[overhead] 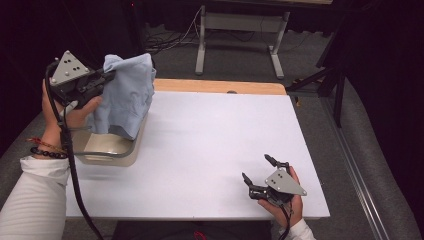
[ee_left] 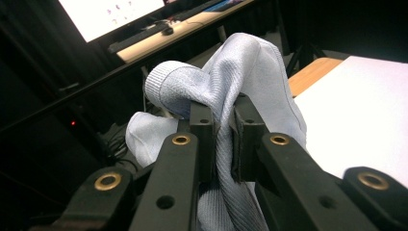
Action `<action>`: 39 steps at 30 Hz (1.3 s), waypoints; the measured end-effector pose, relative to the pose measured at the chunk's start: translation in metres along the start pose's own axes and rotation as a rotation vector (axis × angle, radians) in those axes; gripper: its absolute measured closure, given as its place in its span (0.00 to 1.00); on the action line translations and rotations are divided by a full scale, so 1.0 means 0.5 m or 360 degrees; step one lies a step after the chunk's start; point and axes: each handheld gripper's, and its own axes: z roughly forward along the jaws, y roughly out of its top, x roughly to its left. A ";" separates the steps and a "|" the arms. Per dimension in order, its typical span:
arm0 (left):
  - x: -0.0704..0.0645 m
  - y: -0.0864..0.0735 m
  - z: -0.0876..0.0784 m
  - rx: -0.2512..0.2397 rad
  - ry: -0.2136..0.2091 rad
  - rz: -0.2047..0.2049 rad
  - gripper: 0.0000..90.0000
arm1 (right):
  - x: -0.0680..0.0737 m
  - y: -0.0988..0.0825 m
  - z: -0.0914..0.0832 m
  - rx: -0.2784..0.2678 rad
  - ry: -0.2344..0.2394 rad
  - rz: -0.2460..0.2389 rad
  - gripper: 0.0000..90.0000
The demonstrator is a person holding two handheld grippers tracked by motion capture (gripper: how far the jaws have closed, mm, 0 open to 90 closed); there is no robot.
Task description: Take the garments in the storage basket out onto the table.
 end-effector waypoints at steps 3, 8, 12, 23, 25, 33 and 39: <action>-0.011 0.011 0.001 -0.0025 -0.0037 -0.0004 0.91 | 0.000 0.000 0.000 0.0001 0.0002 -0.0001 0.14; -0.038 0.026 0.008 -0.0051 -0.0102 0.0004 0.91 | 0.002 0.001 0.000 0.0005 0.0010 -0.0009 0.14; -0.058 0.038 0.015 -0.0070 -0.0155 0.0017 0.91 | 0.002 0.001 -0.001 -0.0001 0.0009 -0.0007 0.14; -0.127 0.063 0.044 -0.0080 -0.0264 0.0066 0.91 | -0.002 0.000 -0.004 -0.0009 0.0014 0.0000 0.14; -0.139 0.067 0.050 -0.0085 -0.0291 0.0058 0.91 | -0.001 0.001 -0.004 -0.0009 0.0012 -0.0004 0.14; -0.181 0.080 0.065 -0.0091 -0.0362 0.0078 0.91 | -0.001 0.001 -0.005 -0.0008 0.0007 -0.0006 0.14; -0.216 0.088 0.079 -0.0099 -0.0435 0.0105 0.91 | -0.001 0.001 -0.004 -0.0007 0.0007 -0.0009 0.14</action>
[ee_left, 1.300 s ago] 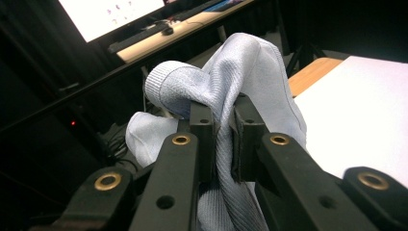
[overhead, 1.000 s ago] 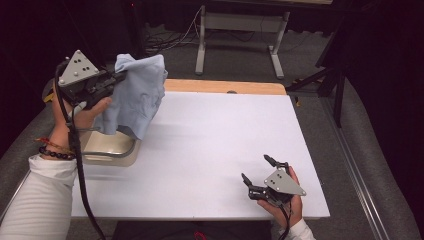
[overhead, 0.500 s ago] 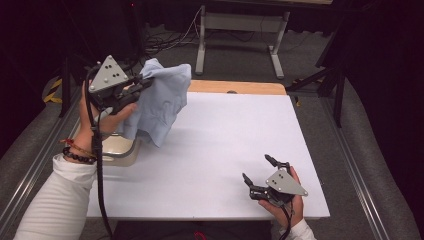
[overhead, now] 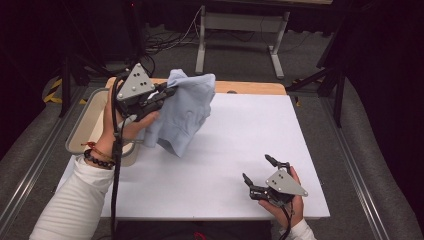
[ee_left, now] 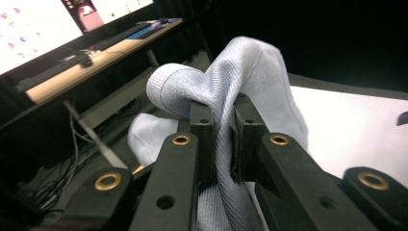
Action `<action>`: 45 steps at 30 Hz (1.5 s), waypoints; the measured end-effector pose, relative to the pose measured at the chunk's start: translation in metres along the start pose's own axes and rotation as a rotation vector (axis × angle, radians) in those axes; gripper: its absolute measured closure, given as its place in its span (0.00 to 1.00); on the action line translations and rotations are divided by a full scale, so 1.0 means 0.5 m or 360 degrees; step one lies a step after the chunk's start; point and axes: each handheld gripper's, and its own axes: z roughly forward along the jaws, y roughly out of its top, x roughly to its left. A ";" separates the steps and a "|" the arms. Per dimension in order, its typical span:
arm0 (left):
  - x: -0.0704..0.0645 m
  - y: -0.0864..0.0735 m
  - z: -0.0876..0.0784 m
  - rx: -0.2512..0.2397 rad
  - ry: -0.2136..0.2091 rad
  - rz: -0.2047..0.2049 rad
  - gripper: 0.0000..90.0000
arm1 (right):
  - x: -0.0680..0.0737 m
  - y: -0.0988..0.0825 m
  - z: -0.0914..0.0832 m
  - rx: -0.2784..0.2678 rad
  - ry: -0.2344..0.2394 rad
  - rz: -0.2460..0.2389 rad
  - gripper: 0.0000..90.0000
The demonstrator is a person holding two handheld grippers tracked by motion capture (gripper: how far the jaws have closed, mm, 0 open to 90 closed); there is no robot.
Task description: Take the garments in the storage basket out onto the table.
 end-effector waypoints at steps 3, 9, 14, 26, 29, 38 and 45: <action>-0.016 -0.001 0.015 0.0005 -0.0049 0.0005 0.91 | 0.000 0.000 0.000 0.0001 -0.0001 0.0002 0.14; -0.054 -0.008 0.043 0.0015 -0.0134 0.0018 0.91 | -0.002 -0.001 -0.001 0.0003 -0.0008 0.0002 0.14; -0.080 -0.013 0.059 0.0039 -0.0190 0.0039 0.91 | -0.004 0.000 -0.002 0.0003 -0.0010 0.0003 0.14; -0.133 -0.039 0.118 0.0122 -0.0256 0.0070 0.91 | -0.003 -0.001 -0.001 0.0008 -0.0008 -0.0001 0.14; -0.137 -0.050 0.129 0.0144 -0.0262 0.0064 0.91 | -0.004 0.000 -0.001 0.0002 0.0001 0.0014 0.14; -0.150 -0.084 0.160 0.0181 -0.0271 0.0032 0.91 | -0.002 0.000 0.000 0.0010 0.0002 0.0009 0.14; -0.158 -0.112 0.188 0.0237 -0.0259 0.0027 0.91 | 0.000 -0.001 0.003 0.0025 0.0010 0.0000 0.14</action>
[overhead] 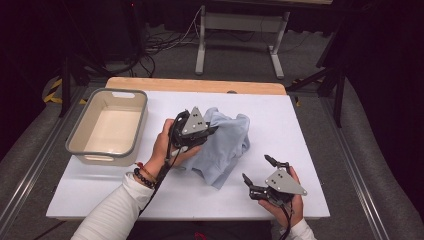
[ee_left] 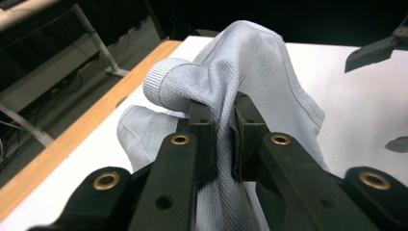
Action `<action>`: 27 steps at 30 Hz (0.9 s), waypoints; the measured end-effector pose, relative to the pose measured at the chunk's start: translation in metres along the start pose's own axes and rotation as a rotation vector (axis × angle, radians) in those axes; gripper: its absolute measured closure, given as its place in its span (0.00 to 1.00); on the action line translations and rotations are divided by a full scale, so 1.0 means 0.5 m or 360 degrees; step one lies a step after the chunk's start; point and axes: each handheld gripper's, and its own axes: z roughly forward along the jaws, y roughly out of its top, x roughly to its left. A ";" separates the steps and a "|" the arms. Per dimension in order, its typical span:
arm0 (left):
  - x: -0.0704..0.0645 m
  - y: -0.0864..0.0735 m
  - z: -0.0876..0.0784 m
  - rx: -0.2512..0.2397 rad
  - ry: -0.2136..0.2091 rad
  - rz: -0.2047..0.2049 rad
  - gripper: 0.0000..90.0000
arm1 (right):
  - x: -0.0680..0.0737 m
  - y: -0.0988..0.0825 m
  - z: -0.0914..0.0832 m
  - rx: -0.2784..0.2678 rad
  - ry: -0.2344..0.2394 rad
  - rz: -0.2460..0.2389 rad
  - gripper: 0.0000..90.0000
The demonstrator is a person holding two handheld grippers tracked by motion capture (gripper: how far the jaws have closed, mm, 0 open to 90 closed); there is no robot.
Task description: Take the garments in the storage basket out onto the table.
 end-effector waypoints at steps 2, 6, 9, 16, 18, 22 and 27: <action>0.000 -0.008 0.010 0.0020 0.0004 -0.0013 0.90 | -0.001 -0.001 0.001 0.0004 0.0001 0.0006 0.14; 0.001 -0.019 0.024 0.0041 -0.0006 -0.0035 0.90 | 0.000 -0.001 0.002 0.0012 0.0004 0.0002 0.14; -0.001 -0.025 0.034 0.0072 0.0004 -0.0018 0.89 | 0.001 -0.002 0.004 0.0018 0.0008 -0.0001 0.14; -0.002 -0.039 0.055 0.0100 0.0008 -0.0039 0.85 | 0.001 -0.002 0.004 0.0023 0.0014 -0.0003 0.14; -0.002 -0.043 0.060 0.0103 0.0008 -0.0045 0.84 | 0.000 -0.002 0.004 0.0023 0.0013 -0.0004 0.14; -0.002 -0.048 0.064 0.0094 0.0009 -0.0045 0.75 | 0.000 -0.002 0.004 0.0029 0.0011 -0.0001 0.14; 0.003 -0.059 0.065 0.0080 0.0049 -0.0070 0.58 | 0.001 -0.002 0.006 0.0034 0.0016 -0.0004 0.14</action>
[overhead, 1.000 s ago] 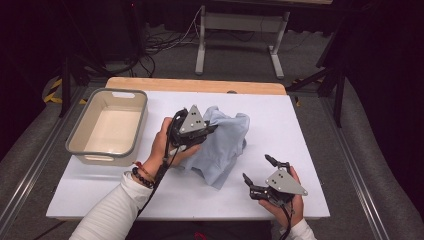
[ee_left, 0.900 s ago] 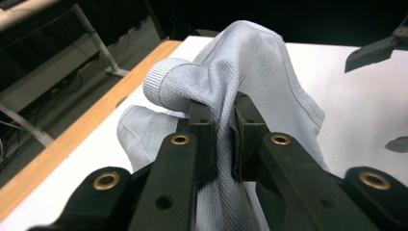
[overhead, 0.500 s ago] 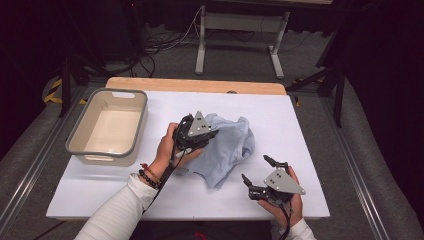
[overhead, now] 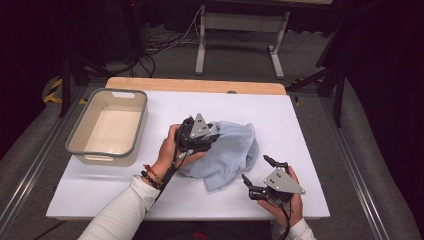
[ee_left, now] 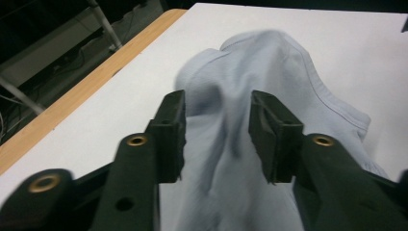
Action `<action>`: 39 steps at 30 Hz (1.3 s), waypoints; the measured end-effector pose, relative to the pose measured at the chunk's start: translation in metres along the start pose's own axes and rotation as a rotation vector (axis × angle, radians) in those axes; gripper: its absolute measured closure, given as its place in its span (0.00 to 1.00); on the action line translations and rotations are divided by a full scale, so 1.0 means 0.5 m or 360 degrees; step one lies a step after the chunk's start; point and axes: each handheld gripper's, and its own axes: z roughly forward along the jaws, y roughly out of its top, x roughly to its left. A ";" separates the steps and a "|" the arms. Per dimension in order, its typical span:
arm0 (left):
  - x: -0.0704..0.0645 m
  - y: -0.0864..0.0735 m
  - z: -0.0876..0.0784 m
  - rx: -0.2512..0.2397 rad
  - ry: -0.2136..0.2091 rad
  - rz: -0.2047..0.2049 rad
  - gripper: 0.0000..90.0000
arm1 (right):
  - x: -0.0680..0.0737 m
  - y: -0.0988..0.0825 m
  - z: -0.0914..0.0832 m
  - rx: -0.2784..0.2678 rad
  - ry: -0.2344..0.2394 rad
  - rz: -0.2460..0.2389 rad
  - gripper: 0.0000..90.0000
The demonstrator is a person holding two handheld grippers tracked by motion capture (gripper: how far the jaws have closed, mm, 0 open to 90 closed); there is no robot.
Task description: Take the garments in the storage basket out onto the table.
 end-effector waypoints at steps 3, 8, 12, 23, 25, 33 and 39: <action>0.008 -0.011 -0.007 -0.0011 0.0033 -0.0013 0.54 | 0.000 -0.001 0.001 0.0006 0.0001 0.0002 0.14; 0.018 -0.035 -0.027 -0.0017 0.0055 0.0012 0.44 | 0.000 -0.002 0.002 0.0014 0.0009 0.0010 0.14; 0.025 -0.073 -0.040 0.0033 0.0090 0.0054 0.39 | -0.004 -0.003 0.005 0.0027 0.0034 0.0056 0.15; 0.062 -0.180 -0.031 0.0250 0.0040 -0.0127 0.27 | -0.017 -0.005 0.049 0.0199 0.0140 0.0222 0.24; 0.071 -0.192 -0.027 0.0273 0.0006 -0.0176 0.26 | -0.021 -0.005 0.061 0.0238 0.0187 0.0249 0.25; 0.083 -0.224 -0.004 0.0387 -0.0178 -0.0261 0.38 | -0.023 -0.011 0.111 0.0406 0.0265 0.0236 0.39; 0.088 -0.228 -0.005 0.0369 -0.0293 -0.0319 0.55 | -0.034 -0.023 0.139 0.0485 0.0359 0.0361 0.53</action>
